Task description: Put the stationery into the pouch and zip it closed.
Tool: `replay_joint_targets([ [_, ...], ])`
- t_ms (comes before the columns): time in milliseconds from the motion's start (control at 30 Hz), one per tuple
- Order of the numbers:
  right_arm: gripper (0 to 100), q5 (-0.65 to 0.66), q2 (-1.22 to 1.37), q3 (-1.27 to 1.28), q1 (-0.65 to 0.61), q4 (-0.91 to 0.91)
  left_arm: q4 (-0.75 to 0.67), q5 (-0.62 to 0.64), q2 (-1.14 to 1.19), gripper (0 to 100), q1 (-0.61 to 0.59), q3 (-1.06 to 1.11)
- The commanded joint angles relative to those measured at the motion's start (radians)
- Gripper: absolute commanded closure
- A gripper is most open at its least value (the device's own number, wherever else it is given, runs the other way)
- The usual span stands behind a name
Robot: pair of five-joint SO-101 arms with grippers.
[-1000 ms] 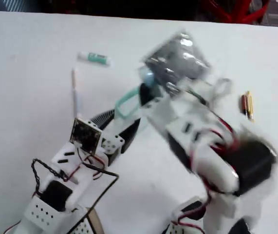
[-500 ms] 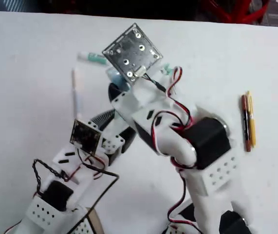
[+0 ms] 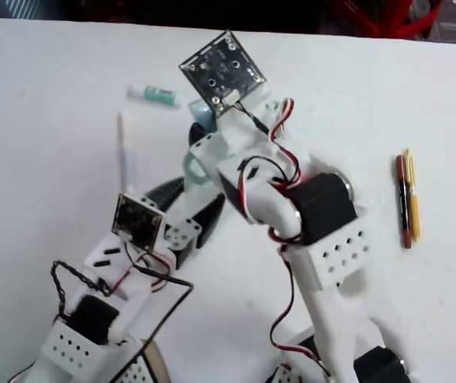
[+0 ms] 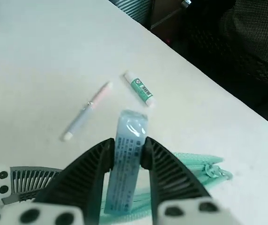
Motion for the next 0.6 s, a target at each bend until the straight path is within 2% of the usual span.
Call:
replay_joint_targets([
  [0,98.1,-0.069,-0.062,0.012,-0.018,-0.028,-0.043,0.009,-0.016,79,-0.035,-0.012],
  [133,98.1,-0.074,-0.12,0.087,-0.047,-0.047,-0.044,0.009,-0.016,79,-0.038,-0.011],
  [333,98.1,-0.068,-0.191,0.245,-0.013,-0.048,-0.044,0.009,-0.016,79,-0.038,-0.011],
  [567,97.8,0.13,-0.234,0.336,-0.018,-0.044,-0.044,0.009,-0.016,79,-0.038,-0.011],
])
